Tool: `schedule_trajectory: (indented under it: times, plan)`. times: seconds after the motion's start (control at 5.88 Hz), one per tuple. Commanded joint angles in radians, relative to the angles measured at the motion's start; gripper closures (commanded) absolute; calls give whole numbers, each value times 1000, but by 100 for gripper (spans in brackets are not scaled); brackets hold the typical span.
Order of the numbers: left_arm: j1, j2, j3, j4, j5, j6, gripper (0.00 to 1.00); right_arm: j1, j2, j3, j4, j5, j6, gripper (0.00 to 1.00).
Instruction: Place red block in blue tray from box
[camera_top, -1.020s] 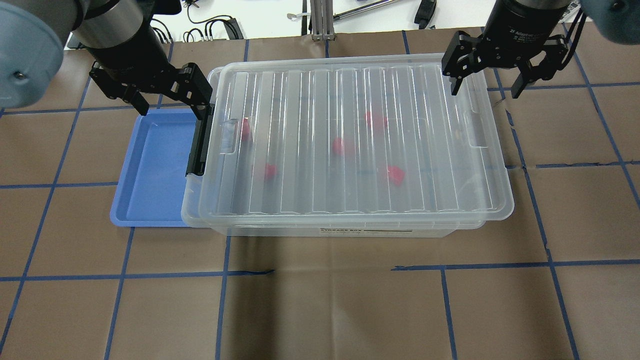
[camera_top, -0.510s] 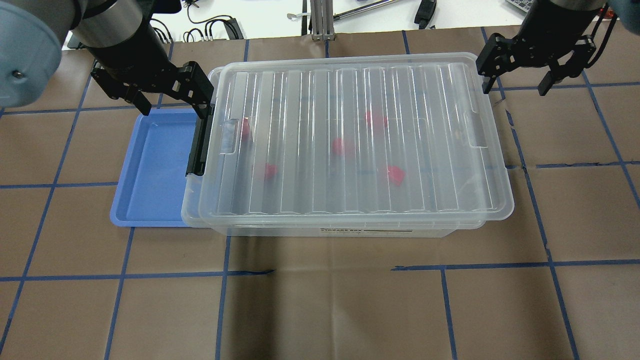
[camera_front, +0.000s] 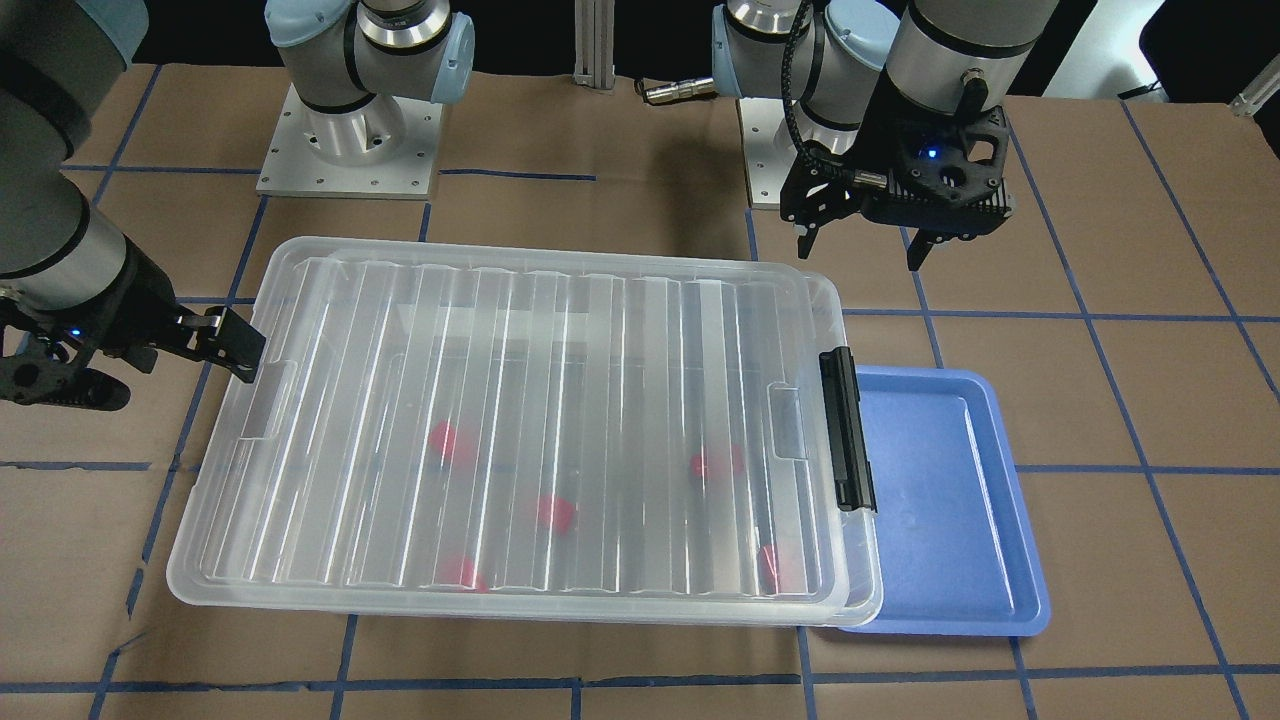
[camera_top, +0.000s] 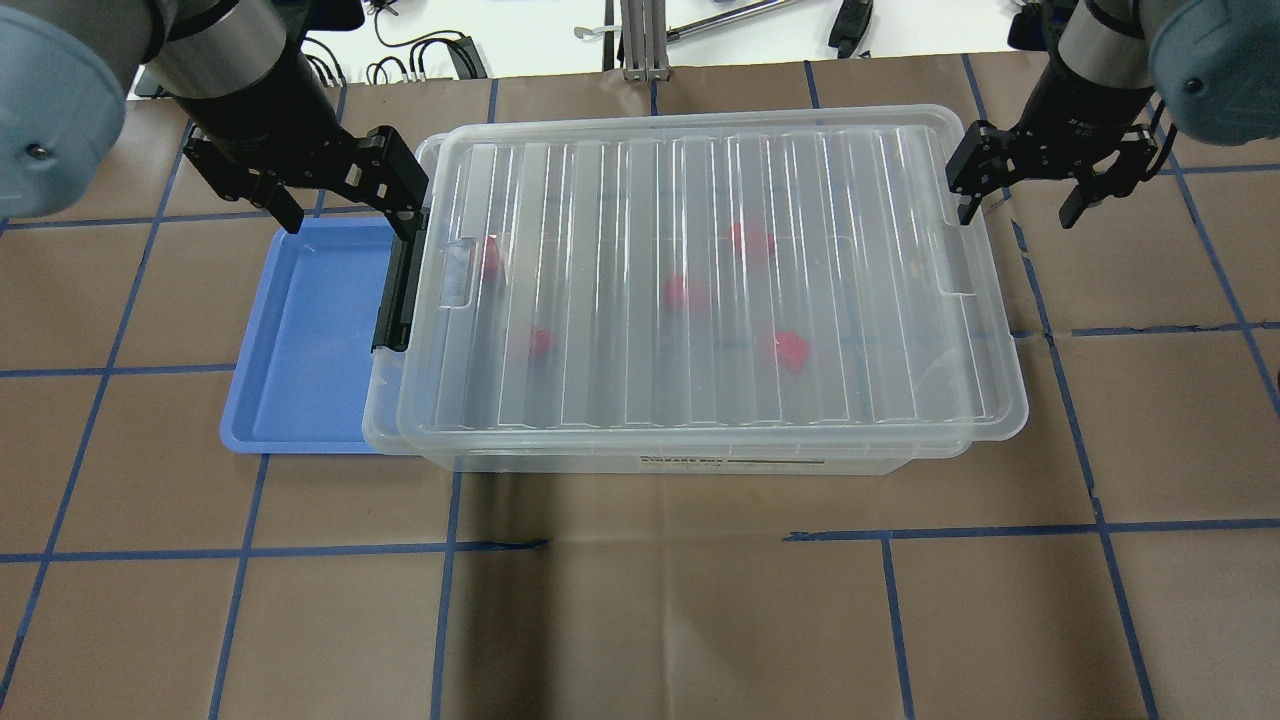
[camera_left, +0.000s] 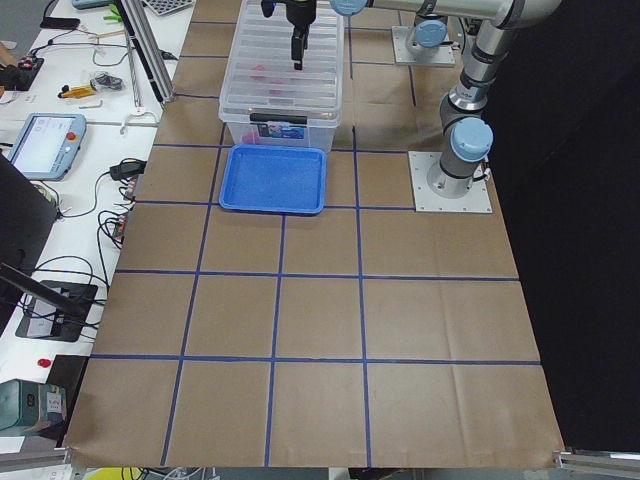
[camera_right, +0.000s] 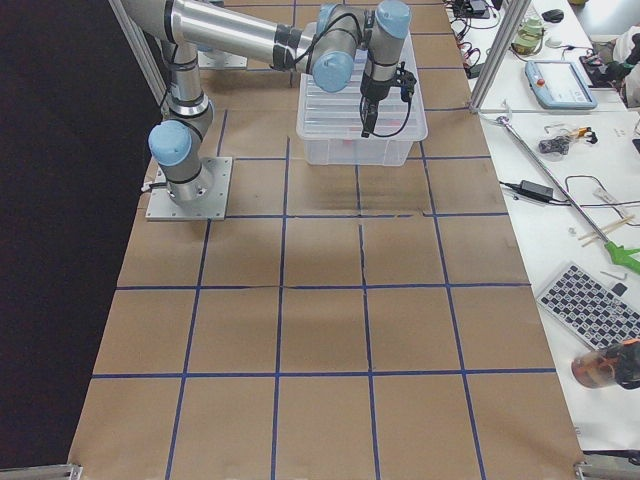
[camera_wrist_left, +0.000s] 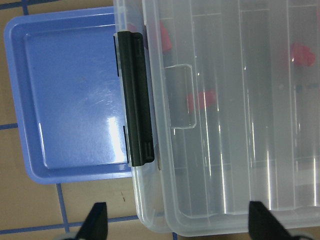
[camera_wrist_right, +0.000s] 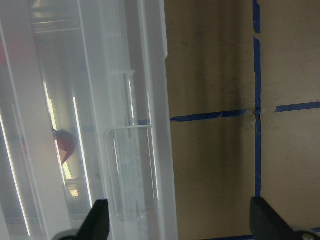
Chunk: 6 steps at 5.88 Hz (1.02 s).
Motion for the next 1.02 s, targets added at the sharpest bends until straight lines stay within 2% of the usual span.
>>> schedule_trajectory:
  times: [0.0, 0.85]
  plan:
    - [0, 4, -5, 0, 1, -1, 1, -4, 12, 47, -8, -5, 4, 0]
    - [0, 10, -14, 2, 1, -3, 1, -22, 32, 71, -17, -43, -5, 0]
